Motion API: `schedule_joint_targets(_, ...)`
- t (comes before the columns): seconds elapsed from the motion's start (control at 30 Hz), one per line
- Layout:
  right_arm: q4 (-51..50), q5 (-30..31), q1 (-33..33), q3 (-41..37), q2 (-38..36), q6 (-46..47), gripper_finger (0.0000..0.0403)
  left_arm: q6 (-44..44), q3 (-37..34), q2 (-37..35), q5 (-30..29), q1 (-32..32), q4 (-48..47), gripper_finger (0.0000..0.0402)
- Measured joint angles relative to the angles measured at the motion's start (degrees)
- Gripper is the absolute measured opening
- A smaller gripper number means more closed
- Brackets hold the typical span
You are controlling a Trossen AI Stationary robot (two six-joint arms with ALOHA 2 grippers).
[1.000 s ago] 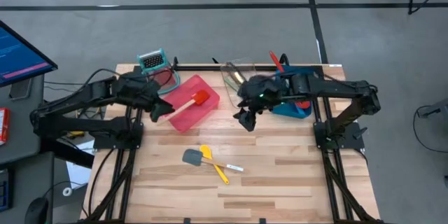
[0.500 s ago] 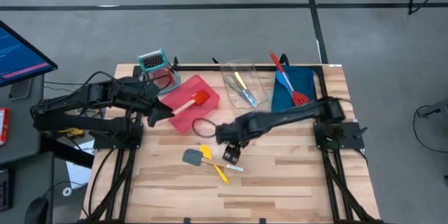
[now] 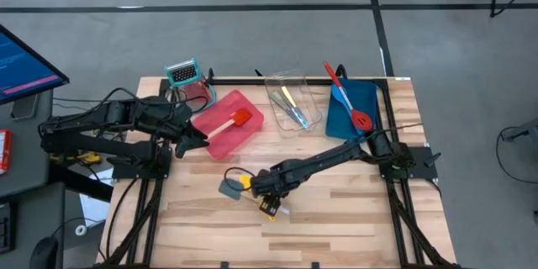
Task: Pick & Place Kitchen Items
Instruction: Put the blue spatula into the red bin
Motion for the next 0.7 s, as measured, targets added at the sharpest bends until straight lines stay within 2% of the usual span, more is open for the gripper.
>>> schedule_joint_targets(0.37,2.76,1.43,1.54,-0.06,-3.77,2.08,0.0233,-0.07,0.0,-0.03,0.01,-0.03,0.05,0.0163)
schedule_joint_targets(0.57,2.32,2.16,3.91,-0.08,-2.28,2.34,0.0233,0.0,0.0,-0.01,0.01,-0.01,0.07,0.0163)
schedule_joint_targets(0.7,1.96,5.13,4.44,-0.12,-1.4,1.96,0.0233,0.05,0.0,-0.01,-0.01,-0.01,0.18,0.0163)
